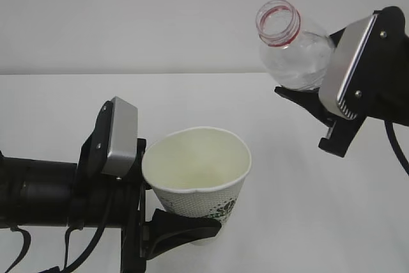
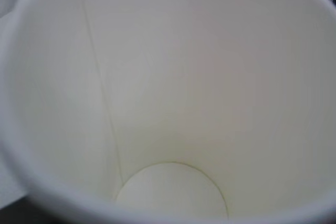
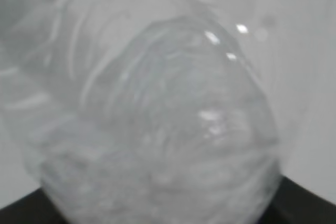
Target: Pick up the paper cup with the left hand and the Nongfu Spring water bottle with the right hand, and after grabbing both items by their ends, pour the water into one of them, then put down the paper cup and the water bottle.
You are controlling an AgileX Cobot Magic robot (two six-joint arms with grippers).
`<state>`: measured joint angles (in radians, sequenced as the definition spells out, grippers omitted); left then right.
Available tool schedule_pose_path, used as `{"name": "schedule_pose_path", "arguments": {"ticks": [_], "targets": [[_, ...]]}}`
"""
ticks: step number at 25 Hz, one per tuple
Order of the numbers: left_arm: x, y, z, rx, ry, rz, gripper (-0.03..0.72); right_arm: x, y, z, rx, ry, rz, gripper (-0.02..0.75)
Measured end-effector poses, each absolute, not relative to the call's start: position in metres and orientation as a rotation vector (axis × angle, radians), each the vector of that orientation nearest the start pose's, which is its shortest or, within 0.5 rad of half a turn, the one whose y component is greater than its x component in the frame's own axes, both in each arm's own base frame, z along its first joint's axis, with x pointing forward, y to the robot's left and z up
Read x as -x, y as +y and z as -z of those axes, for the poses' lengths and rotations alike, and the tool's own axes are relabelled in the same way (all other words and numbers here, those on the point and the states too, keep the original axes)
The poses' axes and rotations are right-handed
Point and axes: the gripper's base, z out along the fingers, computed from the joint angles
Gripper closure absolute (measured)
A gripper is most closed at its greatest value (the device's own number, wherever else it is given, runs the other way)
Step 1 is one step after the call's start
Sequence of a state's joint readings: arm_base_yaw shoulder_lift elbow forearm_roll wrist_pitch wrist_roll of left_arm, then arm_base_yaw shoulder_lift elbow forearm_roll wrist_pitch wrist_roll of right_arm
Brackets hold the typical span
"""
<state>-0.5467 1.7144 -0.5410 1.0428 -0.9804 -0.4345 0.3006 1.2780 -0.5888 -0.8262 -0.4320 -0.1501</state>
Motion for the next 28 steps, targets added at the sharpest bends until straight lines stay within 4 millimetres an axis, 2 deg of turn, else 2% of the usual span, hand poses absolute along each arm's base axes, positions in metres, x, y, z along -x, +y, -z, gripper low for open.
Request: {"name": "schedule_pose_path", "arguments": {"ticks": [21, 28], "targets": [[-0.1921, -0.1995, -0.1629, -1.313, 1.436, 1.014, 0.189, -0.2374, 0.1042, -0.2558, 1.386, 1.230, 0.284, 0.288], [-0.1909, -0.2001, -0.1651, -1.306, 1.412, 1.038, 0.190, -0.2390, 0.1081, -0.2590, 1.395, 1.168, 0.284, 0.288]]}}
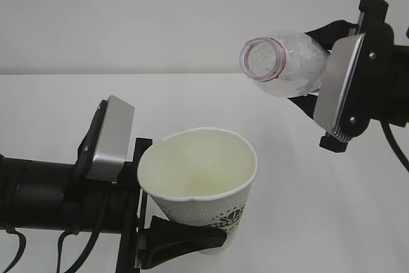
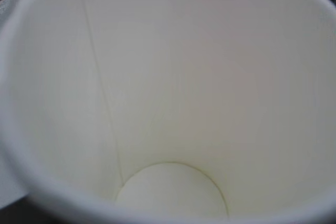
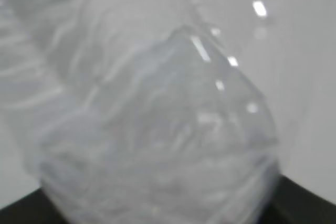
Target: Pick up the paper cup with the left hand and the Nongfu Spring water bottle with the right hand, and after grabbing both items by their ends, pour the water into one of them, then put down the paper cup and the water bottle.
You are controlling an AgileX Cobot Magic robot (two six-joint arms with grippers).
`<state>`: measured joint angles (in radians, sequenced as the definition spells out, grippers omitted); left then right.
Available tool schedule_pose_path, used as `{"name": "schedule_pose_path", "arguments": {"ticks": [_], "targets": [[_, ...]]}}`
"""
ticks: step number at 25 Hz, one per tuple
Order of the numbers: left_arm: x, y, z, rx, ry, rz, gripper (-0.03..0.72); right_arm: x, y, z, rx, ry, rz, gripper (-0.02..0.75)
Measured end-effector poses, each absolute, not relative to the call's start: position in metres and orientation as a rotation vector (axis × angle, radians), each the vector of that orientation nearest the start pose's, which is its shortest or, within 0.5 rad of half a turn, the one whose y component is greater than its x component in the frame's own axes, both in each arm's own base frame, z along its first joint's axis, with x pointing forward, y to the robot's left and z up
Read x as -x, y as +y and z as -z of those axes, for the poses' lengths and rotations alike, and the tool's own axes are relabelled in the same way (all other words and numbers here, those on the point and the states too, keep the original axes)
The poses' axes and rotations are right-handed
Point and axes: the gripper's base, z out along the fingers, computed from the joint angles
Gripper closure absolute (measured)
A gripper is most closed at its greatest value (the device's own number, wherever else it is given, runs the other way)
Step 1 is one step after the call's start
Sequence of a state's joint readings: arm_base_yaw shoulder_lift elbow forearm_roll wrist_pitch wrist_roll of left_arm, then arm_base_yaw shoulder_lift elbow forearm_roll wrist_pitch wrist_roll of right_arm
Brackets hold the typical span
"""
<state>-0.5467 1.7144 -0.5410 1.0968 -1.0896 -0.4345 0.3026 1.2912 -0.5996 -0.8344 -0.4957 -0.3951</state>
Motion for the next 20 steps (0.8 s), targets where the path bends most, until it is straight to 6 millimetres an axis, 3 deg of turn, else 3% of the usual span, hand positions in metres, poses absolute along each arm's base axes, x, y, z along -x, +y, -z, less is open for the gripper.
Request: {"name": "schedule_pose_path", "arguments": {"ticks": [6, 14, 20], "targets": [[-0.191, -0.200, -0.166, -1.306, 1.406, 1.044, 0.190, -0.245, 0.113, -0.263, 1.397, 1.141, 0.282, 0.289], [-0.191, -0.200, -0.166, -1.306, 1.405, 1.044, 0.190, -0.258, 0.117, -0.248, 1.440, 1.172, 0.269, 0.289], [-0.191, -0.200, -0.165, -1.309, 1.415, 1.035, 0.190, -0.262, 0.121, -0.255, 1.451, 1.114, 0.283, 0.289]]}}
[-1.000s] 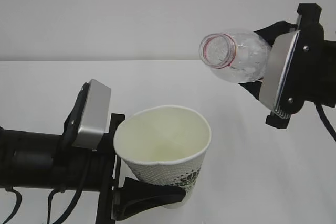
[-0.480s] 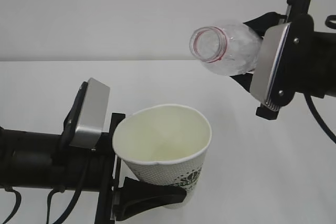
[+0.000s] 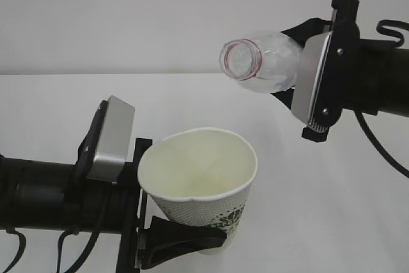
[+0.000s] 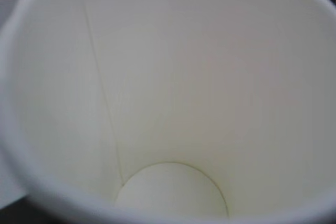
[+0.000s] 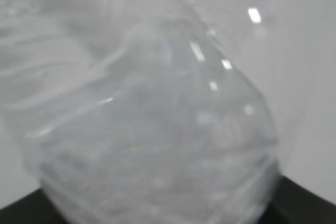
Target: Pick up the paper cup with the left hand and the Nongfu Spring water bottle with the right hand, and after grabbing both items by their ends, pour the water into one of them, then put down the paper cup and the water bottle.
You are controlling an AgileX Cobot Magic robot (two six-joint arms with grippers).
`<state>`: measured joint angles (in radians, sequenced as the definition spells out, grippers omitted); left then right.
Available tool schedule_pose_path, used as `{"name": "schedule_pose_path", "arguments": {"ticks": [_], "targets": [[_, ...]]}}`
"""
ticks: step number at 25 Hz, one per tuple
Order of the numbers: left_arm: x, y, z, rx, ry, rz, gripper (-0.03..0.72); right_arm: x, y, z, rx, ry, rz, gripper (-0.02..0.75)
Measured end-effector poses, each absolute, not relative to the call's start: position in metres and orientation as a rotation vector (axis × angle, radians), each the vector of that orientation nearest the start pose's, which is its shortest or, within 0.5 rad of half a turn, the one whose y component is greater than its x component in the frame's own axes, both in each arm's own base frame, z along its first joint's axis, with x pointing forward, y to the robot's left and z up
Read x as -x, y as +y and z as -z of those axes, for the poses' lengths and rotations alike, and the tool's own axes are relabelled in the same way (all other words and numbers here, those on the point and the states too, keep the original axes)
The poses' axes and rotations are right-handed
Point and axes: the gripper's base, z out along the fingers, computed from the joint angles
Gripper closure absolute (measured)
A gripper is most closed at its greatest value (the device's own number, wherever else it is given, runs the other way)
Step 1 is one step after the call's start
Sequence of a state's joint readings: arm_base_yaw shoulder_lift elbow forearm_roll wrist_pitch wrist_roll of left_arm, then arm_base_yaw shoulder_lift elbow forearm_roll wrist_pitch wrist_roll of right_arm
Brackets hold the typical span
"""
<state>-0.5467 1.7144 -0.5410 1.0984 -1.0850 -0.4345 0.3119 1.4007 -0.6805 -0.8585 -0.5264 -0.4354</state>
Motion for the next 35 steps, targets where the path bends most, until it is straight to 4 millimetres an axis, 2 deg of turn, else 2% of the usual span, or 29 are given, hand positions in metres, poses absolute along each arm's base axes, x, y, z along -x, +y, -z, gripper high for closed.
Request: {"name": "schedule_pose_path", "arguments": {"ticks": [28, 35], "targets": [[-0.191, -0.200, -0.164, -1.310, 1.424, 1.026, 0.190, -0.261, 0.125, -0.260, 1.546, 0.913, 0.392, 0.289], [-0.192, -0.200, -0.164, -1.308, 1.425, 1.026, 0.190, -0.266, 0.126, -0.271, 1.525, 0.877, 0.421, 0.289]]}}
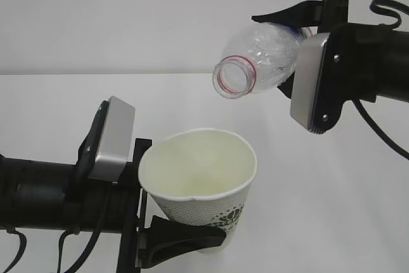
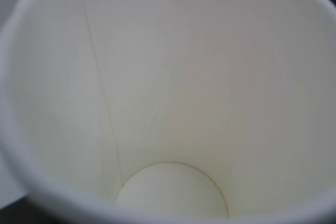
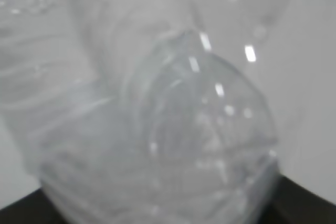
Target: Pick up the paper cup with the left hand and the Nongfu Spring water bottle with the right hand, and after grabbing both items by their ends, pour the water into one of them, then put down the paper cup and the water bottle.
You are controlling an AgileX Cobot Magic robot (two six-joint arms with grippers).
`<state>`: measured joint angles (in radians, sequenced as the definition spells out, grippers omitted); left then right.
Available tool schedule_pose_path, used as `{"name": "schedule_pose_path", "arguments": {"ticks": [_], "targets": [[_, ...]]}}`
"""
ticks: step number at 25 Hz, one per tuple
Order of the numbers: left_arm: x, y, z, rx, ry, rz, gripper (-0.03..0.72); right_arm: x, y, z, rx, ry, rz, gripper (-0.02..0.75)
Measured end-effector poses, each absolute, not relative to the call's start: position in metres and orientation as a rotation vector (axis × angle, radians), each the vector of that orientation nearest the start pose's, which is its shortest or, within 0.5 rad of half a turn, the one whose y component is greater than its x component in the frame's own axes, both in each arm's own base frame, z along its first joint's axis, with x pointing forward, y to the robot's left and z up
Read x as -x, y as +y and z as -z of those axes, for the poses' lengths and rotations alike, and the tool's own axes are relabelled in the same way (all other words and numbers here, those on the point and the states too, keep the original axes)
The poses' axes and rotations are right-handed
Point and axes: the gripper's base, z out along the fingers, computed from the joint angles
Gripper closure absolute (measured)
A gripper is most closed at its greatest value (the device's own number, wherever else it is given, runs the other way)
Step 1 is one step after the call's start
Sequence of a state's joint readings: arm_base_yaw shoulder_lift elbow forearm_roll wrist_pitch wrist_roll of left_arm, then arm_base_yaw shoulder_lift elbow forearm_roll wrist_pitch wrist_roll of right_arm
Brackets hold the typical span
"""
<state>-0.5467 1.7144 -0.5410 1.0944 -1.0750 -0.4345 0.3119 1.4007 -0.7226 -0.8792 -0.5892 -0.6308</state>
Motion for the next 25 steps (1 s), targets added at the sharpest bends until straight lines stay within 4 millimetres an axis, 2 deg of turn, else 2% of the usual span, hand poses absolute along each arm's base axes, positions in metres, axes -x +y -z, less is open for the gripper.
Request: {"name": "schedule_pose_path", "arguments": {"ticks": [25], "targets": [[-0.1938, -0.1998, -0.1650, -1.275, 1.436, 1.021, 0.190, -0.2688, 0.1279, -0.2810, 1.513, 0.799, 0.483, 0.290]]}}
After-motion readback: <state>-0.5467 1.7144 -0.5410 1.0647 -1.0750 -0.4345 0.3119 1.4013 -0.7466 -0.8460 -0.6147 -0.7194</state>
